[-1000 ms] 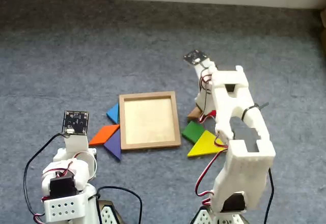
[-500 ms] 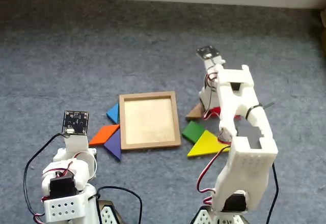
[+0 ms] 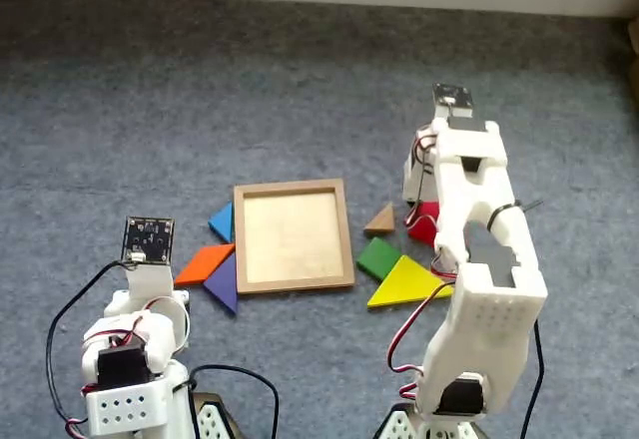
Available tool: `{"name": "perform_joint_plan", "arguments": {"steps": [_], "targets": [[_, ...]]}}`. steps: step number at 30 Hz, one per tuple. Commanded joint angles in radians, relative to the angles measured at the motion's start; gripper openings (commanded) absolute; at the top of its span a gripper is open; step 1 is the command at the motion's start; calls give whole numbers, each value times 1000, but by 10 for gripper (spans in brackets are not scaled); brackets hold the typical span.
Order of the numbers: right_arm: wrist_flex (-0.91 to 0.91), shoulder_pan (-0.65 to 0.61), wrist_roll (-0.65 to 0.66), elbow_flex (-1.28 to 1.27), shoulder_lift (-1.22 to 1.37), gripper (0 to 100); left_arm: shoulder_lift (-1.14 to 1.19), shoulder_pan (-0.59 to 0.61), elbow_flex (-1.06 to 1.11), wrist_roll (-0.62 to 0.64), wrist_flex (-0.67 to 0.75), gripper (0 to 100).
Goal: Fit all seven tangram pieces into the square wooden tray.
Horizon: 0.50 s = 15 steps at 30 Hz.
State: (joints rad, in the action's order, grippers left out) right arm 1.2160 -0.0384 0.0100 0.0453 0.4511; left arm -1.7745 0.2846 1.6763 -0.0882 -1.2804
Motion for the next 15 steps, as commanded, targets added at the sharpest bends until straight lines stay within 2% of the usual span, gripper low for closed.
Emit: {"name": "perform_joint_plan", "arguments": {"steps": [1, 5, 9, 15], "targets": [[122, 8, 57, 108, -73, 188, -47, 8, 21, -9, -5, 8], [213, -16, 155, 157, -116, 277, -47, 8, 21, -9, -5, 8], [219, -19, 233, 117, -125, 365, -47, 8, 21, -9, -5, 8], [179, -62, 371, -30, -131, 369, -47, 8, 21, -9, -5, 8]]}}
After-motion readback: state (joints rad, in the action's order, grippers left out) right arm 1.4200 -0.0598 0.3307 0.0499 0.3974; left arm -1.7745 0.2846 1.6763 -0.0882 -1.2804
